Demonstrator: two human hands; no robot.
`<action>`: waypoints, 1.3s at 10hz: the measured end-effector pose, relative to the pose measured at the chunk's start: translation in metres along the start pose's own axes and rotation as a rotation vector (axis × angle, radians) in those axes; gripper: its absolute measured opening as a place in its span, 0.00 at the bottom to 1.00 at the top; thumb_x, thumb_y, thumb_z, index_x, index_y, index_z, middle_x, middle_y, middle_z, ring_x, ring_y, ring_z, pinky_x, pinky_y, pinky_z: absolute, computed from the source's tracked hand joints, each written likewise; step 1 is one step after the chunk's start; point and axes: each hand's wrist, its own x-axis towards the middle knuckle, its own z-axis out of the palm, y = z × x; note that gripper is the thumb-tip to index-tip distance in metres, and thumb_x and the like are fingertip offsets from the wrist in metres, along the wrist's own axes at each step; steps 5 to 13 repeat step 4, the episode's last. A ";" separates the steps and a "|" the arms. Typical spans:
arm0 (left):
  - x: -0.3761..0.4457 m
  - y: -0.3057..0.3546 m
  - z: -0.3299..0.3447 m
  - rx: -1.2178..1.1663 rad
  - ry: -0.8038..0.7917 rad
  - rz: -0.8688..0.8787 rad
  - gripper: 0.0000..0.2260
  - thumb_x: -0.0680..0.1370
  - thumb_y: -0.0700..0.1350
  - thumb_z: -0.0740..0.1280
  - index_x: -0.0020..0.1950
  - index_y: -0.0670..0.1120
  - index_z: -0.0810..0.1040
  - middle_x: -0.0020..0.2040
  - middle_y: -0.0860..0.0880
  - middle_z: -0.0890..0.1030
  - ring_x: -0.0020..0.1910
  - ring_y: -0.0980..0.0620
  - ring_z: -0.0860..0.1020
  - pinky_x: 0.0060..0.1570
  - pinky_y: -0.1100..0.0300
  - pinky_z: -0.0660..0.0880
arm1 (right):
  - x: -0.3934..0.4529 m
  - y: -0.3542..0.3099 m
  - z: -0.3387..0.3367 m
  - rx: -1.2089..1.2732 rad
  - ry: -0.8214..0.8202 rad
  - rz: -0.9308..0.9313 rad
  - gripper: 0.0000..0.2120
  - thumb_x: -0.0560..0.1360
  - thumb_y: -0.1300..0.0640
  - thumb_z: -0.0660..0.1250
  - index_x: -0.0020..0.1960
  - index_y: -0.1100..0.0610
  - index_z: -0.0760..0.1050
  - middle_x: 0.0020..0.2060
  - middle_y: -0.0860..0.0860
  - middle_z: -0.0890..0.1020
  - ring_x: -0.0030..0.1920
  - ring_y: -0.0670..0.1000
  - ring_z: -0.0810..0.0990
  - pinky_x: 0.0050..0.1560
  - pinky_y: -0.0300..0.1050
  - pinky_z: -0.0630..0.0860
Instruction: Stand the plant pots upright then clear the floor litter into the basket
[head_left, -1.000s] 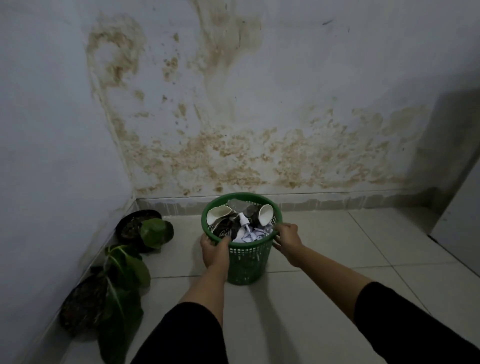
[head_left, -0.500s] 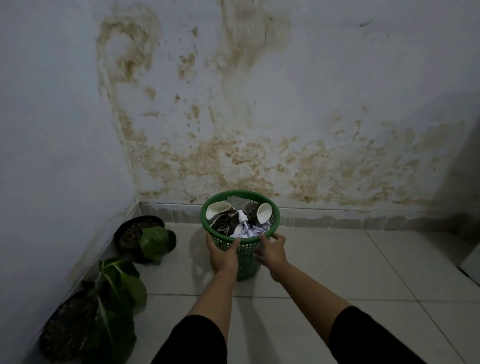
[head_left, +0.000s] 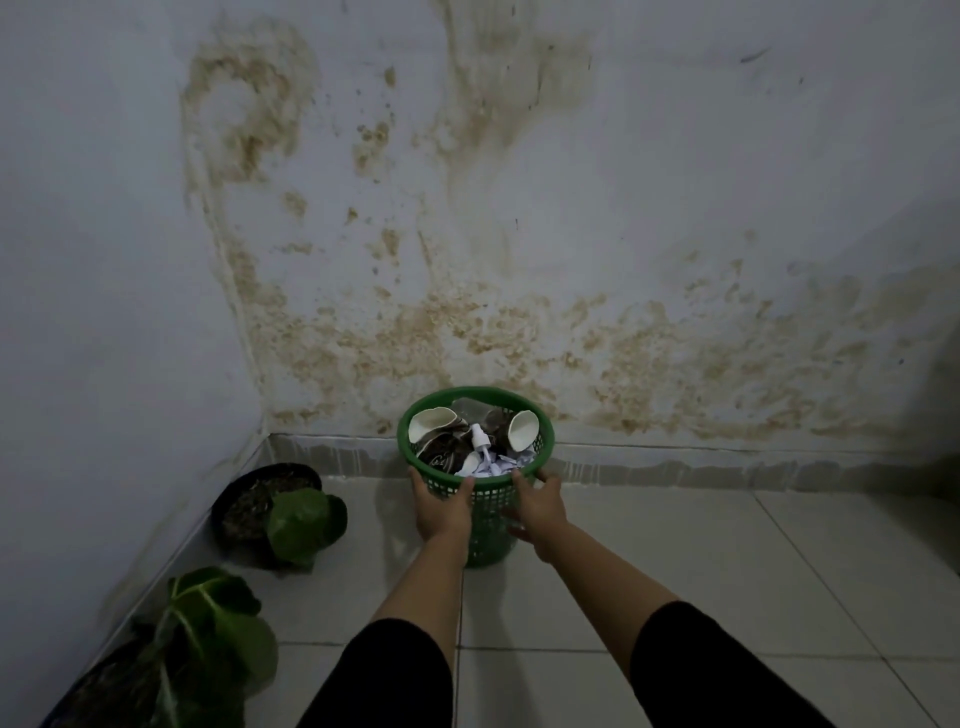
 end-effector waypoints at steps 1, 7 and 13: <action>-0.018 0.016 -0.001 0.053 -0.025 0.027 0.45 0.60 0.52 0.76 0.70 0.67 0.56 0.69 0.46 0.72 0.64 0.39 0.73 0.61 0.38 0.72 | 0.002 -0.005 -0.003 -0.015 -0.016 0.005 0.21 0.76 0.44 0.66 0.63 0.50 0.64 0.59 0.58 0.78 0.56 0.62 0.79 0.59 0.63 0.77; -0.081 0.016 -0.017 0.262 0.084 -0.076 0.34 0.74 0.46 0.71 0.73 0.41 0.56 0.66 0.37 0.73 0.61 0.36 0.75 0.62 0.45 0.72 | -0.037 -0.026 -0.046 -0.045 -0.101 0.084 0.22 0.79 0.45 0.62 0.69 0.53 0.64 0.59 0.54 0.74 0.55 0.59 0.79 0.43 0.49 0.79; -0.081 0.016 -0.017 0.262 0.084 -0.076 0.34 0.74 0.46 0.71 0.73 0.41 0.56 0.66 0.37 0.73 0.61 0.36 0.75 0.62 0.45 0.72 | -0.037 -0.026 -0.046 -0.045 -0.101 0.084 0.22 0.79 0.45 0.62 0.69 0.53 0.64 0.59 0.54 0.74 0.55 0.59 0.79 0.43 0.49 0.79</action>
